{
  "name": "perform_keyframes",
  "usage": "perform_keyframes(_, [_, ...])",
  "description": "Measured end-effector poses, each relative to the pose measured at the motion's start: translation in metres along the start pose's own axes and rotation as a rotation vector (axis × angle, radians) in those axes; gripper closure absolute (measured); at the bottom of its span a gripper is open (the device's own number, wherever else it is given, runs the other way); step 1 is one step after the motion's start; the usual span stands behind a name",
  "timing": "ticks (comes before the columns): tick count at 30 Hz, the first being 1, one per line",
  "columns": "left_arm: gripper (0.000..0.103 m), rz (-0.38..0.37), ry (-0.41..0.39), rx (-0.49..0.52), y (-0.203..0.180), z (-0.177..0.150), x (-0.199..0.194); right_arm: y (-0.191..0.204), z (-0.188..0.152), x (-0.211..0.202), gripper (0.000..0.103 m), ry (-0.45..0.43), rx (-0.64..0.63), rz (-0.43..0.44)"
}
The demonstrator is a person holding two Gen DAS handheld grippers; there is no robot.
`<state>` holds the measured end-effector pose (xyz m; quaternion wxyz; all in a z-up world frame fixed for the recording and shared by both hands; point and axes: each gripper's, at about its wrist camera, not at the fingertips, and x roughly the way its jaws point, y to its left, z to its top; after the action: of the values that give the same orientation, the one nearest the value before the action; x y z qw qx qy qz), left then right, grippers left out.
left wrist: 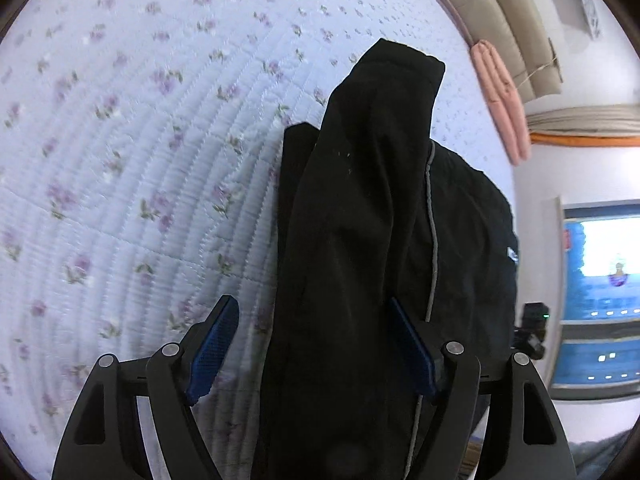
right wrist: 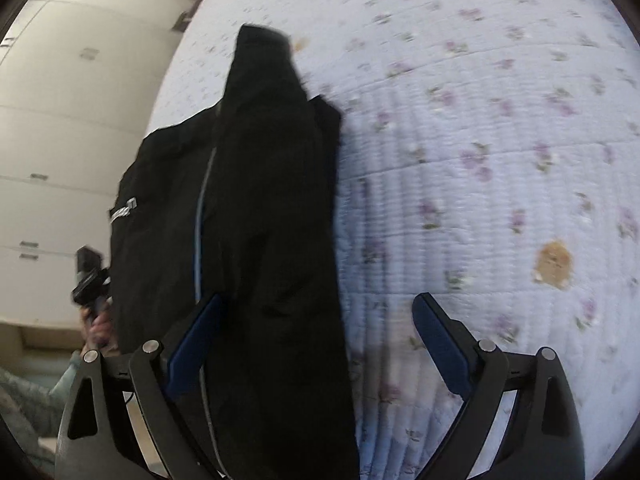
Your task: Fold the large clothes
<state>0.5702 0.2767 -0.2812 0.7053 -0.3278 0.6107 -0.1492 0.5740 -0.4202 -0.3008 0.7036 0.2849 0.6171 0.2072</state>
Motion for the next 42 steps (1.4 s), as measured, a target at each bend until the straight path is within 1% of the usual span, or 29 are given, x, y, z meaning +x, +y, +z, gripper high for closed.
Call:
perform_keyframes(1, [0.025, -0.029, 0.007, 0.0, 0.001, 0.0, 0.002, 0.005, 0.003, 0.007, 0.012, 0.017, 0.002, 0.044])
perform_keyframes(2, [0.025, -0.059, 0.019, 0.002, 0.003, 0.0, 0.007, 0.002, 0.006, 0.012, 0.014, 0.031, 0.012, 0.096])
perform_keyframes(3, [0.025, -0.074, 0.029, 0.003, 0.004, 0.0, 0.012, -0.003, 0.009, 0.016, 0.014, 0.035, 0.019, 0.122])
perform_keyframes(7, [0.025, -0.087, 0.038, 0.035, -0.005, -0.001, 0.024, -0.012, 0.02, 0.025, 0.015, 0.003, 0.077, 0.227])
perform_keyframes(8, [0.025, -0.09, 0.036, 0.032, -0.007, -0.001, 0.028, -0.011, 0.022, 0.027, 0.015, -0.007, 0.083, 0.238])
perform_keyframes(9, [0.025, -0.088, 0.034, 0.035, -0.01, 0.0, 0.03, -0.008, 0.024, 0.03, 0.021, -0.012, 0.078, 0.247])
perform_keyframes(10, [0.036, -0.077, 0.028, 0.049, -0.013, 0.001, 0.031, -0.002, 0.025, 0.035, 0.034, -0.006, 0.064, 0.247])
perform_keyframes(11, [0.041, -0.061, 0.02, 0.073, -0.018, -0.002, 0.029, 0.004, 0.021, 0.035, 0.038, -0.007, 0.046, 0.237])
perform_keyframes(12, [0.051, -0.049, 0.012, 0.089, -0.027, 0.001, 0.03, 0.011, 0.019, 0.035, 0.044, -0.016, 0.019, 0.218])
perform_keyframes(13, [0.062, -0.029, -0.007, 0.122, -0.036, -0.003, 0.026, 0.016, 0.017, 0.032, 0.05, -0.029, 0.002, 0.196])
perform_keyframes(14, [0.066, -0.019, -0.023, 0.146, -0.043, -0.006, 0.021, 0.019, 0.016, 0.029, 0.053, -0.041, -0.004, 0.189])
perform_keyframes(15, [0.073, -0.02, -0.039, 0.158, -0.051, -0.01, 0.016, 0.023, 0.013, 0.024, 0.061, -0.059, -0.004, 0.187])
perform_keyframes(16, [0.077, -0.034, -0.058, 0.164, -0.056, -0.013, 0.009, 0.029, 0.009, 0.017, 0.067, -0.077, -0.009, 0.189])
perform_keyframes(18, [0.08, -0.069, -0.094, 0.179, -0.07, -0.022, -0.006, 0.047, -0.002, 0.001, 0.071, -0.117, -0.043, 0.18])
perform_keyframes(19, [0.08, -0.086, -0.112, 0.188, -0.078, -0.027, -0.014, 0.055, -0.005, -0.004, 0.072, -0.13, -0.056, 0.182])
perform_keyframes(21, [0.081, -0.118, -0.139, 0.213, -0.092, -0.035, -0.03, 0.083, -0.02, -0.016, 0.073, -0.159, -0.102, 0.187])
perform_keyframes(23, [0.081, -0.125, -0.167, 0.262, -0.112, -0.05, -0.048, 0.115, -0.037, -0.029, 0.073, -0.172, -0.169, 0.168])
perform_keyframes(24, [0.081, -0.13, -0.188, 0.282, -0.12, -0.06, -0.059, 0.121, -0.04, -0.032, 0.073, -0.175, -0.184, 0.165])
perform_keyframes(26, [0.081, -0.147, -0.227, 0.288, -0.128, -0.075, -0.079, 0.141, -0.057, -0.047, 0.073, -0.189, -0.206, 0.174])
perform_keyframes(27, [0.081, -0.156, -0.246, 0.288, -0.123, -0.084, -0.094, 0.146, -0.066, -0.053, 0.073, -0.194, -0.209, 0.182])
perform_keyframes(29, [0.082, -0.168, -0.288, 0.289, -0.128, -0.106, -0.115, 0.156, -0.086, -0.067, 0.074, -0.207, -0.216, 0.202])
perform_keyframes(30, [0.082, -0.169, -0.304, 0.292, -0.134, -0.119, -0.124, 0.157, -0.089, -0.069, 0.074, -0.213, -0.219, 0.211])
perform_keyframes(32, [0.082, -0.158, -0.331, 0.299, -0.132, -0.148, -0.146, 0.159, -0.098, -0.077, 0.074, -0.222, -0.22, 0.234])
perform_keyframes(35, [0.081, -0.15, -0.347, 0.287, -0.131, -0.186, -0.167, 0.157, -0.112, -0.086, 0.074, -0.216, -0.21, 0.249])
perform_keyframes(38, [0.081, -0.144, -0.345, 0.264, -0.126, -0.228, -0.182, 0.161, -0.127, -0.085, 0.074, -0.19, -0.201, 0.233])
perform_keyframes(39, [0.081, -0.142, -0.344, 0.257, -0.124, -0.236, -0.184, 0.161, -0.129, -0.084, 0.074, -0.18, -0.195, 0.232])
perform_keyframes(40, [0.081, -0.14, -0.338, 0.242, -0.12, -0.249, -0.185, 0.158, -0.138, -0.085, 0.074, -0.168, -0.192, 0.222])
perform_keyframes(42, [0.081, -0.138, -0.325, 0.22, -0.11, -0.264, -0.185, 0.16, -0.154, -0.081, 0.074, -0.139, -0.186, 0.197])
